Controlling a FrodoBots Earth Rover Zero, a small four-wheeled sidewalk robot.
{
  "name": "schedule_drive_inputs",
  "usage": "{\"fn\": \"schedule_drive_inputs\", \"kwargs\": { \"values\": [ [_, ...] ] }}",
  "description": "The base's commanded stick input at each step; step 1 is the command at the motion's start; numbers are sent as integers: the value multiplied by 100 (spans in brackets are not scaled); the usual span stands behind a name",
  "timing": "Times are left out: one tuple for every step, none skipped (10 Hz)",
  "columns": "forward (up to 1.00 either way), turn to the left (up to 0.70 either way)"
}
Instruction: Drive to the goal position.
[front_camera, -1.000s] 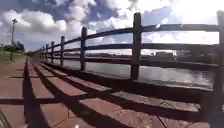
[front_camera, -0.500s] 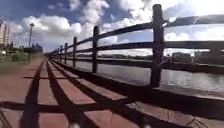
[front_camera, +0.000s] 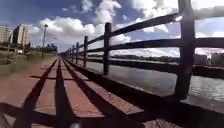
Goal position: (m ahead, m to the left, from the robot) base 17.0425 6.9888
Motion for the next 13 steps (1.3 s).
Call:
{"fn": "schedule_drive_inputs", "kwargs": {
  "values": [
    [70,35],
    [70,35],
    [70,35],
    [70,35],
    [70,35],
    [70,35],
    [70,35],
    [70,35],
    [70,35],
    [70,35],
    [70,35],
    [70,35],
    [70,35]
  ]
}}
